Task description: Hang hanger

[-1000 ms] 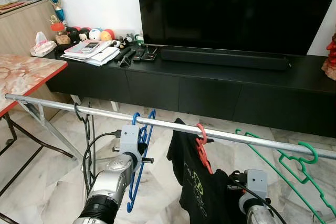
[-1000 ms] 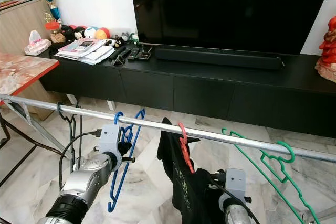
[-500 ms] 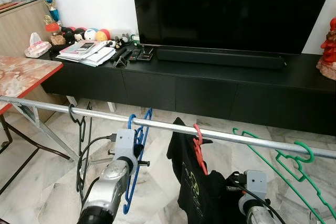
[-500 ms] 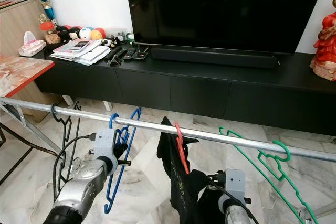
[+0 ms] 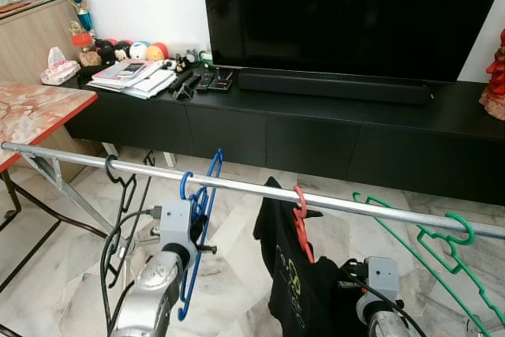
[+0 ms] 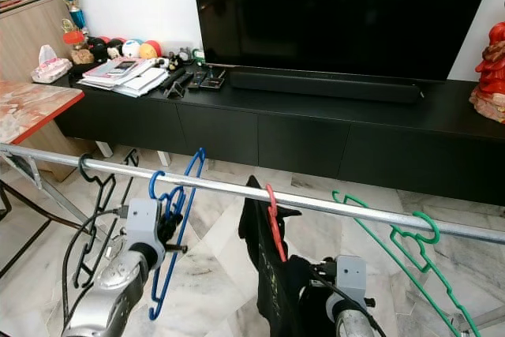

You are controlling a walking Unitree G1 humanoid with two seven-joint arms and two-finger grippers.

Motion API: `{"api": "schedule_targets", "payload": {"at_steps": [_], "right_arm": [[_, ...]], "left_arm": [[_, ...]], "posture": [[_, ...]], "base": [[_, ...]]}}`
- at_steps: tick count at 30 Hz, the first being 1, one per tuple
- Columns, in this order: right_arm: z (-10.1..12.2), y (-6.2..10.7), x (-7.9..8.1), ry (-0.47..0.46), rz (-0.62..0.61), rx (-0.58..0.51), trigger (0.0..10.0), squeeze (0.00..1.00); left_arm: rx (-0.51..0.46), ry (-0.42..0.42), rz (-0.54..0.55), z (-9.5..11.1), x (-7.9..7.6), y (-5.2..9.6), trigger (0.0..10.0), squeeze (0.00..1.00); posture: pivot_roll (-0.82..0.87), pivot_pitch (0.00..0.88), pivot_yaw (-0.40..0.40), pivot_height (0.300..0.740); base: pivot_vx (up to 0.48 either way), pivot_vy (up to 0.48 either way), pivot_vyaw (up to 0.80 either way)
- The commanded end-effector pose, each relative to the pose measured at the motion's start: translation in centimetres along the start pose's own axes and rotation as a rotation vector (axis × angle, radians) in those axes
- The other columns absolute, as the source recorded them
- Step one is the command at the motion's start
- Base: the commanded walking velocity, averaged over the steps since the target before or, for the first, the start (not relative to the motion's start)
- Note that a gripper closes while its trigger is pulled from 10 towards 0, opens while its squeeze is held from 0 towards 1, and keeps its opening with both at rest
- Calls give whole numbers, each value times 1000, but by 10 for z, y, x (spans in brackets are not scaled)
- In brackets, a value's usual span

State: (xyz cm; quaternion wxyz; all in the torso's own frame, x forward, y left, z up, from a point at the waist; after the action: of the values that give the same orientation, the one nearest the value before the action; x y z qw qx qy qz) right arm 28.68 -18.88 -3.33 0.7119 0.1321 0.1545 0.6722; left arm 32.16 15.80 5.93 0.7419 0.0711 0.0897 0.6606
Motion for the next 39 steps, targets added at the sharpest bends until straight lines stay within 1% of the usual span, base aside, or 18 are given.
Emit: {"api": "schedule_targets", "payload": {"at_steps": [1,4,5,6,7,8,9,14,15,19,22,23,26,27,28,30,33,39], "right_arm": [[2,0,0,6,4,-14,10000,0],[2,0,0,5,4,-13,10000,0],[1,0,0,5,4,-12,10000,0],[1,0,0,5,3,-12,10000,0],[1,0,0,5,3,-12,10000,0],[1,0,0,5,3,-12,10000,0],[2,0,0,5,3,-12,10000,0],[4,-1,-2,3,-4,-19,10000,0],[4,-1,-2,3,-4,-19,10000,0],[4,-1,-3,3,-7,-19,10000,0],[4,-1,-2,4,-7,-17,10000,0],[3,-1,-2,6,-5,-14,10000,0],[3,-1,-2,6,-6,-14,10000,0],[3,-1,-2,6,-6,-14,10000,0],[2,0,-2,6,-9,-12,10000,0],[1,0,-4,-6,-19,-5,10000,0],[0,0,-9,-82,-55,2,10000,0],[0,-1,-3,-34,-20,12,10000,0]], "left_arm": [[11,-60,5,-9,6,6,0,0],[69,-89,28,-28,14,13,0,0],[98,-95,39,-35,18,14,2353,0],[118,-100,46,-40,20,15,2353,0],[131,-104,51,-44,22,16,4000,0],[152,-113,55,-50,24,18,9333,0],[180,-117,55,-58,26,19,10000,0],[320,-114,94,-95,41,29,10000,0],[320,-114,94,-95,41,29,10000,0],[445,-88,165,-123,55,42,10000,0],[584,-110,180,-153,59,62,10000,0],[656,-121,183,-168,59,75,10000,0],[727,-115,196,-183,60,91,10000,0],[727,-115,196,-183,60,91,10000,0],[805,-129,198,-198,59,109,10000,0],[828,-123,210,-204,60,116,10000,0],[835,-96,236,-207,62,121,10000,0],[820,-95,232,-204,60,116,10000,0]], "posture": [[15,1,35,740],[18,5,35,740],[21,7,34,740],[21,7,34,740],[21,7,34,740],[18,10,34,740],[16,11,33,740],[9,13,35,740],[9,13,35,740],[10,13,34,740],[14,13,32,740],[10,11,34,740],[0,8,39,740],[0,8,39,740],[-5,9,39,740],[-9,8,40,740],[-5,3,40,740],[0,0,39,740]], "base": [[0,0,0],[0,0,0],[0,0,0],[0,0,0],[0,0,0],[0,0,0],[0,0,0],[0,0,0],[0,0,0],[0,0,0],[0,0,0],[0,0,0],[0,0,0],[0,0,0],[0,0,0],[0,0,0],[0,0,0],[0,0,-656]]}}
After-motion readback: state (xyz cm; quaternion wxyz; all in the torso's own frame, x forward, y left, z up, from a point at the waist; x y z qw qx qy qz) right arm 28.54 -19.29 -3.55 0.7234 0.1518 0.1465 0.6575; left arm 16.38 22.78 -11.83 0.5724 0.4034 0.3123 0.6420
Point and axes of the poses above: a point about 5 cm out from each wrist's last joint towards the gripper, its own y axis pointing back from the gripper into the wrist, its own z axis along the axis of the wrist's last joint, x = y × z, the point moved 3 cm from there along -y, pointing out of the wrist towards the gripper, and after that the axes turned 4 degrees about y, right-handed, at the moved point
